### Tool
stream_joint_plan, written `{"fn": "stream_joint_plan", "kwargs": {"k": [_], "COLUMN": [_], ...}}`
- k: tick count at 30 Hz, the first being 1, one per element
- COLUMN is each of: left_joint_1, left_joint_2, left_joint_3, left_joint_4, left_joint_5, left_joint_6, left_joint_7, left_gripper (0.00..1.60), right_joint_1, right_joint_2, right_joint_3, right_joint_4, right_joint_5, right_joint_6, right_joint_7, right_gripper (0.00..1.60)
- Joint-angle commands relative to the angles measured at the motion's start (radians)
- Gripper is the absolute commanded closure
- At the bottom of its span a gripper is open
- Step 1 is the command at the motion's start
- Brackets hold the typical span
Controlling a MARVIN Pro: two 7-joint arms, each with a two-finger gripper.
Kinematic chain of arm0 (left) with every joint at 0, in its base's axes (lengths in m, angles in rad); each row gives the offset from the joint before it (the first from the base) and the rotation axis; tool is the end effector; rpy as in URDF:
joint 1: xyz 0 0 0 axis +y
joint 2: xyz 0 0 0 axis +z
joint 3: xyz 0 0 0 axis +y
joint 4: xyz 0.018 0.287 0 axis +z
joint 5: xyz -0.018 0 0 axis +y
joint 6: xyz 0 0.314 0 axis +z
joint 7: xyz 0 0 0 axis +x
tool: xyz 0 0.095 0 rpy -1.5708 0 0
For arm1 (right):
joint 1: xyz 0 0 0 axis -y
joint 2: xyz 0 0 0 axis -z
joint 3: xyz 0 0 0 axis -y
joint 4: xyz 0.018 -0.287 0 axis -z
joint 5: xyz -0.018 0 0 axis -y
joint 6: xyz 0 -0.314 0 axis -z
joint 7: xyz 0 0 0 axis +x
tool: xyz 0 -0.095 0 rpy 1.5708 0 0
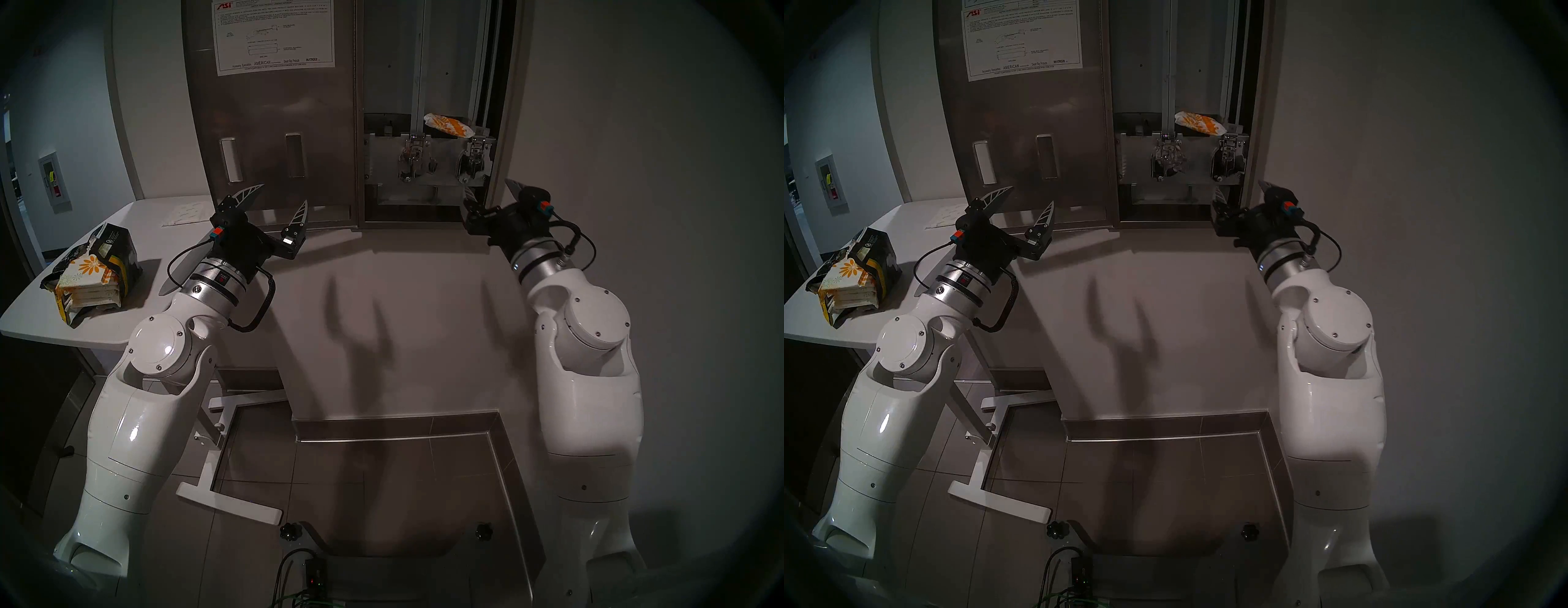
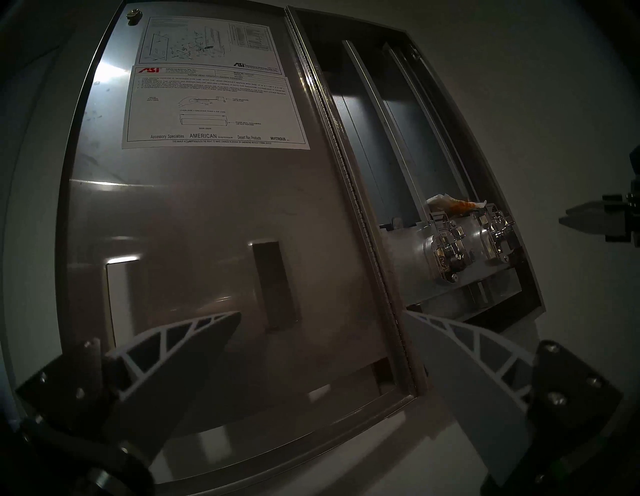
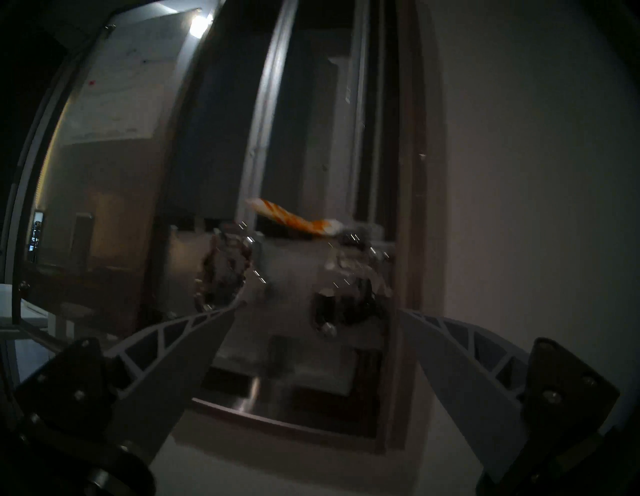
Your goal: Open the dispenser door, put the pads inside, close the door
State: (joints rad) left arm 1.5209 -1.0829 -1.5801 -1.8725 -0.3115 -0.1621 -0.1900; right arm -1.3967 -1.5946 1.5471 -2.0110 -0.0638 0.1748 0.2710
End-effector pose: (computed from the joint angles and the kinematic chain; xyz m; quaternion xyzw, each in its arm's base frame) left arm 0.4122 0.0695 -0.1291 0.5091 -0.1822 0.8407 0.0304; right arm 0.4173 0.0373 -0.0749 -0.5324 -0.1253 -0.8350 0.0597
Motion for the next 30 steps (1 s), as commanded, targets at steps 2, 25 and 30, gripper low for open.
{"fn": "stream_joint_plan", "kwargs": {"k": [2,25,30], "left_joint_1": [-0.008,-0.008,-0.008], "left_joint_2": [-0.001,0.007,0.008], "left_joint_3": [-0.002,0.001,0.002], "left_joint_4": [-0.013,-0.012,-0.012], "left_joint_5": [-0.009,-0.018,-0.019], "left_joint_6": [-0.008,-0.012,-0.013], "left_joint_7": [-0.004,-0.002,-0.001], "left_gripper": [0.00,0.00,0.00], "right_joint_1": [-0.087,-0.174,-0.174], "right_joint_2": [-0.009,0.037,0.037], "right_joint_3": [-0.047,0.165,0.168], "right_joint_4": [-0.136,-0.192,-0.190], "right_joint_5": [-0.119,-0.047,-0.043], "right_joint_6": [0.012,0.014,0.011], "right_joint_7": [-0.123,-0.089,-0.083], "right_gripper": [0.00,0.00,0.00]}}
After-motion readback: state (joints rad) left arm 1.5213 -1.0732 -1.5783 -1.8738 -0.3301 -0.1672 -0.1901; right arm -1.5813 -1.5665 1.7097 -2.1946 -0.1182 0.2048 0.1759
